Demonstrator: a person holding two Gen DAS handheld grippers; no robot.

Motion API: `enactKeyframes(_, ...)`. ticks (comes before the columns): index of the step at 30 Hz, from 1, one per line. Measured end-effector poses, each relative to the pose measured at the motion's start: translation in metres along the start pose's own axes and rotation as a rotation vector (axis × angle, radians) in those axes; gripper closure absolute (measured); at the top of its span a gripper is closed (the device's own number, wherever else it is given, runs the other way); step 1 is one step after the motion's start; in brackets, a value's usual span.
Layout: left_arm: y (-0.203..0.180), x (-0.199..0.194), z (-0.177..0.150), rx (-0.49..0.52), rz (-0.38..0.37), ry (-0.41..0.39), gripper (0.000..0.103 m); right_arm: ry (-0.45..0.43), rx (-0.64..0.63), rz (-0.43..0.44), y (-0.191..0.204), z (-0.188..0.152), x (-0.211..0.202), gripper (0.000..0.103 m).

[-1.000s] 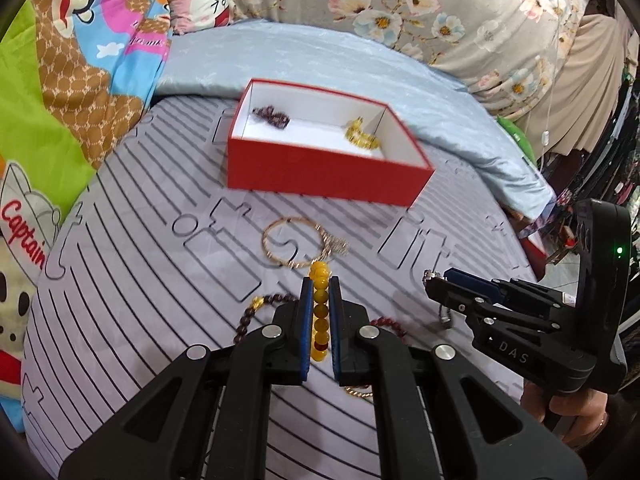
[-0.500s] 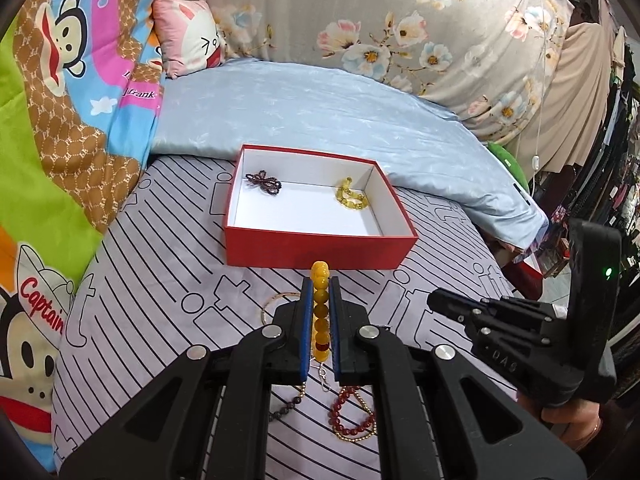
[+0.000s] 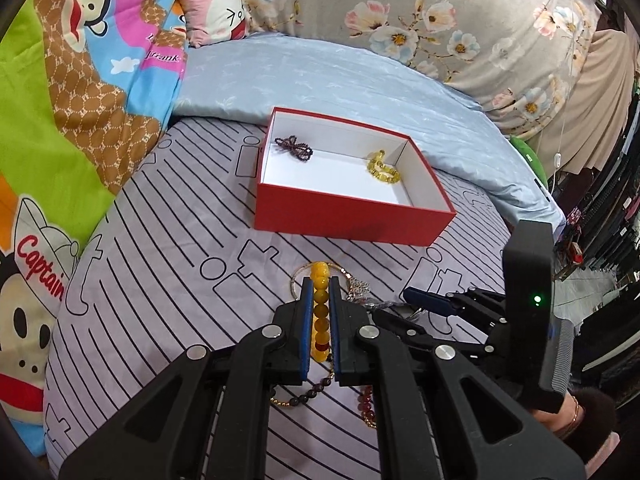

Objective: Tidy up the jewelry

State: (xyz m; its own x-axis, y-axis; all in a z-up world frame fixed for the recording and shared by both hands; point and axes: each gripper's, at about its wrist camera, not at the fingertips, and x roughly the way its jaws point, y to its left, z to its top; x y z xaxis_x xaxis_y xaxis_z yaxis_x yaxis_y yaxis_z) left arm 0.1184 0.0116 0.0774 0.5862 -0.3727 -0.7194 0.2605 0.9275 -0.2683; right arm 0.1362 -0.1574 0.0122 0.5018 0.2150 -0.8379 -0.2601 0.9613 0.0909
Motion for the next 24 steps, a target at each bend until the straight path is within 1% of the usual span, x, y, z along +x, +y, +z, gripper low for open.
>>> enactKeyframes(2,0.002,0.003,-0.002,-0.008,0.001,0.011,0.096,0.015,-0.002,0.011,-0.001,-0.001,0.008,0.061)
enactKeyframes(4,0.003,0.006,-0.003,-0.013,0.0,0.019,0.096,0.009,-0.006,0.019,-0.002,0.001,0.011,0.062)
enactKeyframes(6,0.002,0.008,-0.004,-0.012,0.001,0.024,0.096,0.009,-0.012,0.017,-0.002,0.002,0.012,0.073)
enactKeyframes(7,0.002,0.008,-0.004,-0.011,0.0,0.025,0.096,0.013,-0.015,0.02,-0.002,0.002,0.012,0.09)
enactKeyframes(8,0.001,0.009,-0.005,-0.01,0.0,0.026,0.096,0.019,-0.014,0.015,-0.002,0.002,0.012,0.095)
enactKeyframes(12,-0.001,0.008,-0.004,-0.008,-0.002,0.025,0.096,0.015,0.021,0.016,-0.007,-0.001,0.007,0.097)
enactKeyframes(15,-0.003,0.007,-0.002,-0.003,-0.004,0.022,0.096,-0.011,0.051,0.01,-0.011,-0.005,-0.003,0.097)
enactKeyframes(19,-0.007,0.001,0.006,0.014,-0.012,0.001,0.096,-0.074,0.092,-0.01,-0.019,-0.006,-0.029,0.097)
enactKeyframes(24,-0.016,-0.011,0.03,0.045,-0.033,-0.051,0.096,-0.169,0.126,-0.042,-0.03,0.009,-0.067,0.097)
